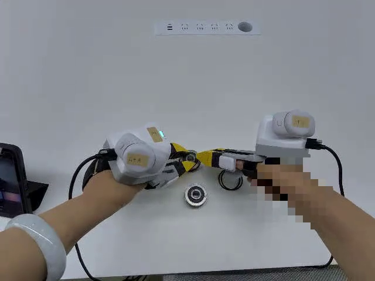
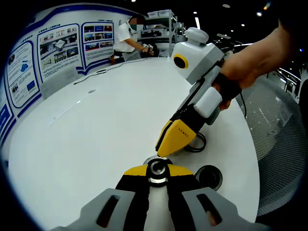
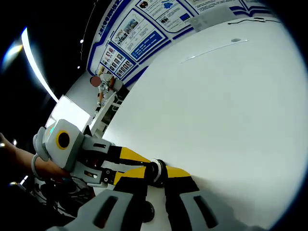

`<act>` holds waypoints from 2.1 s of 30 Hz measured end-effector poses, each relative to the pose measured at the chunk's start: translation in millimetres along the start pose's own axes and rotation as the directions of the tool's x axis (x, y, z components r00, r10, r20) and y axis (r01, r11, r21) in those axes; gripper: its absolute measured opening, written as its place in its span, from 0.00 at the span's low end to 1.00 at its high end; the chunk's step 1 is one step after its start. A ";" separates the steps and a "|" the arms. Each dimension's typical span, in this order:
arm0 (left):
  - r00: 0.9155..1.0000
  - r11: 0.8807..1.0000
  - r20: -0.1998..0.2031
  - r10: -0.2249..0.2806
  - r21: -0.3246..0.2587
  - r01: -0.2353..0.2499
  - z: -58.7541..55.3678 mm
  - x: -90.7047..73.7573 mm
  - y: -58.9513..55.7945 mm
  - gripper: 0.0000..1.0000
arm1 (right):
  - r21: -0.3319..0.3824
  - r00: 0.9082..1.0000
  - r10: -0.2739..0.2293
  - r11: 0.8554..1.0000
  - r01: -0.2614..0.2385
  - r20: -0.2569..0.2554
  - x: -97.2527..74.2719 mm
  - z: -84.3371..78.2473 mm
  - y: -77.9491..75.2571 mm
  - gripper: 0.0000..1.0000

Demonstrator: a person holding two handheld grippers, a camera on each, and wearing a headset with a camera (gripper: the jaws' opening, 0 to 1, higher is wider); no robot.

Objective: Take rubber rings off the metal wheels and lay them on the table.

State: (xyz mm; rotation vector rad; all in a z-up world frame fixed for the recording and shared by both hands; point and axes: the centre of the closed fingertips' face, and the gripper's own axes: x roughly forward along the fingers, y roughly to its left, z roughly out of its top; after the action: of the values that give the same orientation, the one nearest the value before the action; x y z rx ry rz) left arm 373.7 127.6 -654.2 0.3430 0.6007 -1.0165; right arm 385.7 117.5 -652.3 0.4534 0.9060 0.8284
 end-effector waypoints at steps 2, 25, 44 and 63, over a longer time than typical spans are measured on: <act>1.000 1.000 0.000 0.000 0.001 0.000 0.0 -0.1 -0.1 0.13 | -0.002 1.000 0.002 1.000 -0.002 -0.011 3.1 -0.6 -0.7 0.15; 1.000 1.000 0.012 0.001 -0.010 -0.001 0.2 -0.2 0.6 0.13 | 0.089 0.992 0.083 0.993 -0.074 -0.099 9.7 -5.9 1.4 0.19; 1.000 1.000 0.013 0.002 -0.009 -0.002 0.6 -0.6 0.5 0.13 | 0.089 0.987 0.105 0.991 -0.095 -0.120 0.9 -11.0 9.0 0.17; 1.000 1.000 0.015 0.004 -0.011 -0.004 0.1 -0.3 0.7 0.13 | 0.054 0.985 0.094 0.995 -0.087 -0.144 -5.3 -18.7 7.7 0.14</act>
State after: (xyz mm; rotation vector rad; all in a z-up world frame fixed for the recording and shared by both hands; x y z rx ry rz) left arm 374.2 128.0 -653.9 0.3268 0.5917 -1.0105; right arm 365.0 118.2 -654.9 0.4830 1.0483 0.9341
